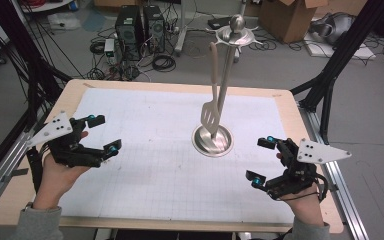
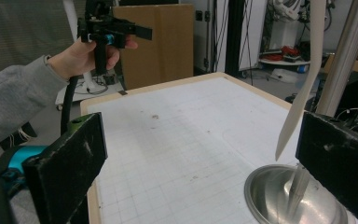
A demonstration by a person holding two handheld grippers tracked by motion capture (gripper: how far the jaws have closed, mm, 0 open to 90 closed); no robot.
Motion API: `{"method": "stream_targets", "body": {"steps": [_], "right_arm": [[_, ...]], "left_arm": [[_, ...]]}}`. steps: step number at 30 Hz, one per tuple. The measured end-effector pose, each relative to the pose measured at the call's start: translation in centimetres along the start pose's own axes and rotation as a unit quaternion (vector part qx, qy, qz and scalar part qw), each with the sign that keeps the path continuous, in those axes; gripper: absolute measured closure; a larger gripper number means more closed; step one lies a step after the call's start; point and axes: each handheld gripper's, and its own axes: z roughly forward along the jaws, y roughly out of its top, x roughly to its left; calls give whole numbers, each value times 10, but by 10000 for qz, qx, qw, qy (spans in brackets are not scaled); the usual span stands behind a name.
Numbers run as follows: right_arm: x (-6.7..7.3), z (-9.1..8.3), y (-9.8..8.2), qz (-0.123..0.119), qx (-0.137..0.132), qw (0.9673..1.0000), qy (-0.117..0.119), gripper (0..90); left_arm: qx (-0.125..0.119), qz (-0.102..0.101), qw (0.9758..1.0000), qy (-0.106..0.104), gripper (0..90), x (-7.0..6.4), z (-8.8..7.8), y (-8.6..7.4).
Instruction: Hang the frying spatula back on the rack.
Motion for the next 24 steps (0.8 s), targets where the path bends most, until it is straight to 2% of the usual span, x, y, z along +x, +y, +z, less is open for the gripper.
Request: {"method": "stream_targets", "body": {"steps": [15, 24], "right_arm": [[-1, -1, 1, -33, -54, 10000, -39, 8], [-2, -3, 2, -44, -154, 9998, -92, 7]], "left_arm": [[-65, -48, 9998, 204, 64, 2, -22, -14], [-134, -163, 9993, 301, 64, 7, -38, -25]]}}
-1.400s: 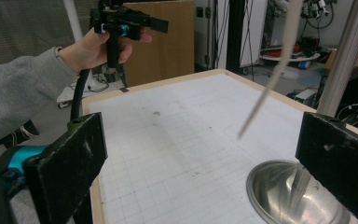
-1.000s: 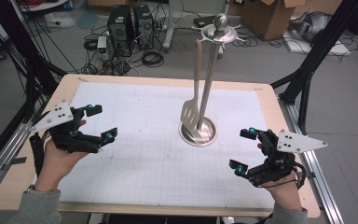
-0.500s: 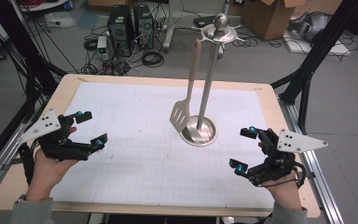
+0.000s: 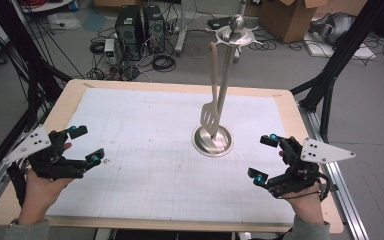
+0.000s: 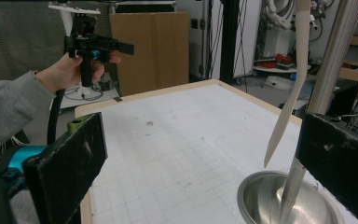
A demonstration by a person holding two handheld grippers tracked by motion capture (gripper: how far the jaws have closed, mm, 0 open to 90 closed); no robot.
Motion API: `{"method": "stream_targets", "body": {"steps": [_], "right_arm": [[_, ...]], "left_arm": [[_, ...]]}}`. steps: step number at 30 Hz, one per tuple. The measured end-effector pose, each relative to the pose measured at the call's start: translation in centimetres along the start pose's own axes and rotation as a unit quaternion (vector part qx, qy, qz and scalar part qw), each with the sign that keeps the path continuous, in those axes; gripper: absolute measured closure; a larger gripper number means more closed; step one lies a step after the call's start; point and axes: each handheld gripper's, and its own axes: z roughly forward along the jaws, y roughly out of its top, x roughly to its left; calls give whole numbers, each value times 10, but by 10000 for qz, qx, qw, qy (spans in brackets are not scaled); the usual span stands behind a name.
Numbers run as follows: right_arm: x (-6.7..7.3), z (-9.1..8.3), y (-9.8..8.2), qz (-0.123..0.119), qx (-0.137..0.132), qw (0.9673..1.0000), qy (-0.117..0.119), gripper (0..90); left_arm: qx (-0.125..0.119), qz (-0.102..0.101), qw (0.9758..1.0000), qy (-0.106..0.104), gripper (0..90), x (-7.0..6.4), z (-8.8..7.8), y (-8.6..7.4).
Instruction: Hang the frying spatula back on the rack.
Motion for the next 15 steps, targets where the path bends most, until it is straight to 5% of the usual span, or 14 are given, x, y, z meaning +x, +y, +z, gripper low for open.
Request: {"method": "stream_targets", "body": {"steps": [15], "right_arm": [[-2, 5, -5, 55, 75, 9999, -135, 8]], "left_arm": [[87, 74, 9997, 223, 64, 7, -6, -3]]}}
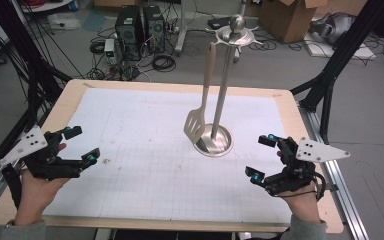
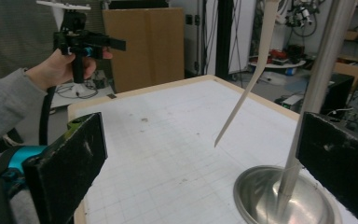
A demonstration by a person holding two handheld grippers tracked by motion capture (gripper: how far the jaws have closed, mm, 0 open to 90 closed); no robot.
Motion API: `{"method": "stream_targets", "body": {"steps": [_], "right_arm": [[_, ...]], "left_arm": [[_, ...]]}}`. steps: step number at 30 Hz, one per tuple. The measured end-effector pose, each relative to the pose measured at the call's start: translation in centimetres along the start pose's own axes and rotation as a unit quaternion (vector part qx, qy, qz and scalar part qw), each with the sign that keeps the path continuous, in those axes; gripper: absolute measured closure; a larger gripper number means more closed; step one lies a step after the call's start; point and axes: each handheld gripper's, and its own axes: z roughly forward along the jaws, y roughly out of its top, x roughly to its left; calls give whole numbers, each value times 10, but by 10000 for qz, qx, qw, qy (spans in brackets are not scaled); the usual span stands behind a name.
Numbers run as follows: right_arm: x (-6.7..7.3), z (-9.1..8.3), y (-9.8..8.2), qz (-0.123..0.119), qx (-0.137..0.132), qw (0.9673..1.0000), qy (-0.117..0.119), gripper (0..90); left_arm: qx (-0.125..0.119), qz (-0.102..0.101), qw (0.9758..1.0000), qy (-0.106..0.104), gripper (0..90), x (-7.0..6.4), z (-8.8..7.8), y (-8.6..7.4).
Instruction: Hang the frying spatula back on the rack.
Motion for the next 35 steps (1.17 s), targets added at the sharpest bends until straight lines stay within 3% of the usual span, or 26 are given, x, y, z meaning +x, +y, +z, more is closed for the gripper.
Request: {"method": "stream_targets", "body": {"steps": [12, 18, 35], "right_arm": [[-5, -16, -1, -18, -343, 9986, -397, 7], [-9, -24, -4, -42, -207, 9980, -592, 7], [-9, -23, -5, -50, -280, 9976, -626, 7]], "left_arm": [[-12, -10, 9998, 178, 64, 3, -8, 0], [12, -14, 9997, 241, 64, 4, -9, -2], [120, -6, 9996, 240, 64, 1, -6, -4]]}}
